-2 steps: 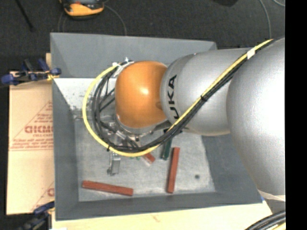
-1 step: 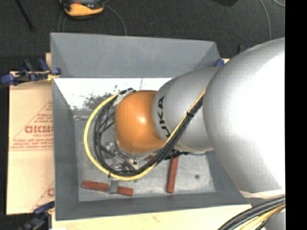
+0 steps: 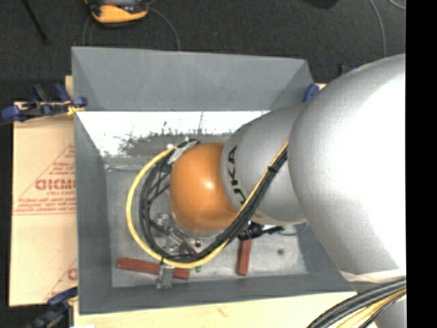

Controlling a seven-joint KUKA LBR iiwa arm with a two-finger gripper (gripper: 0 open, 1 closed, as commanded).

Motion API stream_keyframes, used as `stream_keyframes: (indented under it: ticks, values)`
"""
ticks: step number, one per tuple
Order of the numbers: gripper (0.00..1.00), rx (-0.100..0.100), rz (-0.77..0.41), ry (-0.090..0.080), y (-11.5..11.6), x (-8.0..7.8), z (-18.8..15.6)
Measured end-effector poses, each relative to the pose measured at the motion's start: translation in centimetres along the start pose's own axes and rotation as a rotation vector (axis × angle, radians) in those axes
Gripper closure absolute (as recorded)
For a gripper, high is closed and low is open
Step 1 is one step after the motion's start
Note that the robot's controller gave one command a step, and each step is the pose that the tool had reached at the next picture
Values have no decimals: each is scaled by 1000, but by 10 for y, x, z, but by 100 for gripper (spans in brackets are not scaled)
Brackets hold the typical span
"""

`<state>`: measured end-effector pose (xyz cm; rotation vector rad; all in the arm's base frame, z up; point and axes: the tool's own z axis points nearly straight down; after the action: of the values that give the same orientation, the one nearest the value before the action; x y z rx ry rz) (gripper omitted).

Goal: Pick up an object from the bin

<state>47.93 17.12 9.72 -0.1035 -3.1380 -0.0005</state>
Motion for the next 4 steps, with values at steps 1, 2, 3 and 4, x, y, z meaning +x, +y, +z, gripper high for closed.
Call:
stream_keyframes:
  ticks: [1, 2, 3, 4]
  values:
    - [0, -1, 205, -3, 38, 7, -10]
    - [0, -4, 12, -15, 23, 4, 27]
    - [100, -3, 416, -5, 34, 8, 26]
    - [100, -3, 417, -5, 34, 8, 26]
